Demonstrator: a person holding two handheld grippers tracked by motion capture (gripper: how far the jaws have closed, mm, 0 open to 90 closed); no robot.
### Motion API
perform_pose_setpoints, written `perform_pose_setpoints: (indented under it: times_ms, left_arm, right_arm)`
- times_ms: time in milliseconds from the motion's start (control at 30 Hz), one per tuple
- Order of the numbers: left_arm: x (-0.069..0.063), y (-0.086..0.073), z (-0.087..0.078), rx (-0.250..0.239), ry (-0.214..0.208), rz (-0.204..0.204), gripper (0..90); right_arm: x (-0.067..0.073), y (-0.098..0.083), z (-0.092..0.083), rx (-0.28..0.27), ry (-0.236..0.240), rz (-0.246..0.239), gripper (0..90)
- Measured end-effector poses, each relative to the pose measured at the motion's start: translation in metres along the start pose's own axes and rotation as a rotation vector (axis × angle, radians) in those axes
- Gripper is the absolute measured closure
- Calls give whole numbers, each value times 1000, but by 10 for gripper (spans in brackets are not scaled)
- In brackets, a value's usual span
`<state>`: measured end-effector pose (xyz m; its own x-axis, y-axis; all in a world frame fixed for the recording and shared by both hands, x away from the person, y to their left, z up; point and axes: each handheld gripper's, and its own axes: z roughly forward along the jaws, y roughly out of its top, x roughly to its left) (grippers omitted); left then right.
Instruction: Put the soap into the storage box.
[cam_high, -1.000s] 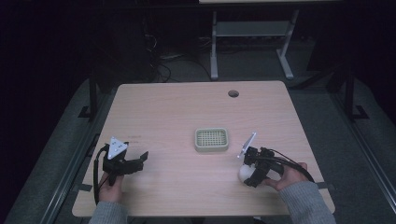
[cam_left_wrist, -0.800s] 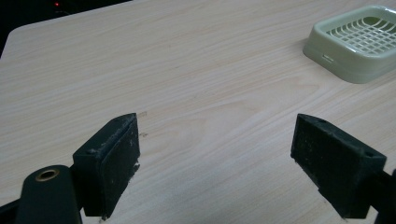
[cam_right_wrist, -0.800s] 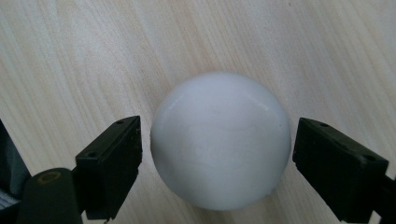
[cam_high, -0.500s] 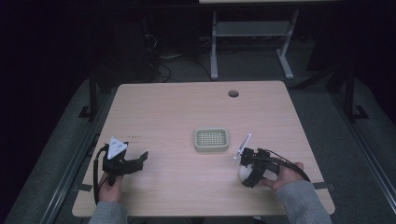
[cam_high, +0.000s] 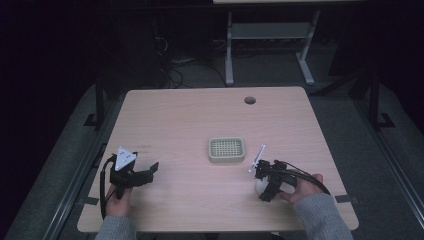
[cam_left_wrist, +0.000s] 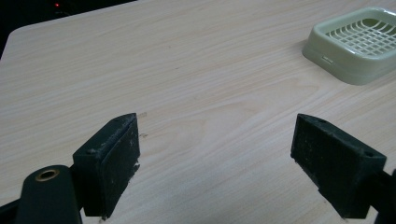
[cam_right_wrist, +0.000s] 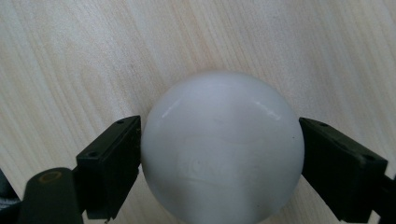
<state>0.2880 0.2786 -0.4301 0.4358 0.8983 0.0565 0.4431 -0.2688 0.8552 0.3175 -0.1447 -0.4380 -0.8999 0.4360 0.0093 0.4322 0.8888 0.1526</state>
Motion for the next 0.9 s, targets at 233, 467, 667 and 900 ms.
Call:
perform_pose_setpoints:
  times_ms: [233, 467, 667, 900]
  left_arm:
    - [0, 0, 0, 0, -1, -1, 152]
    - [0, 0, 0, 0, 0, -1, 152]
    - [0, 0, 0, -1, -1, -1, 152]
    - [0, 0, 0, 0, 0, -2, 152]
  right_arm:
    - [1, 0, 2, 13, -9, 3, 176]
    - [1, 1, 2, 19, -9, -2, 213]
    - [2, 1, 2, 19, -14, -5, 218]
    - [1, 0, 1, 16, -10, -13, 221]
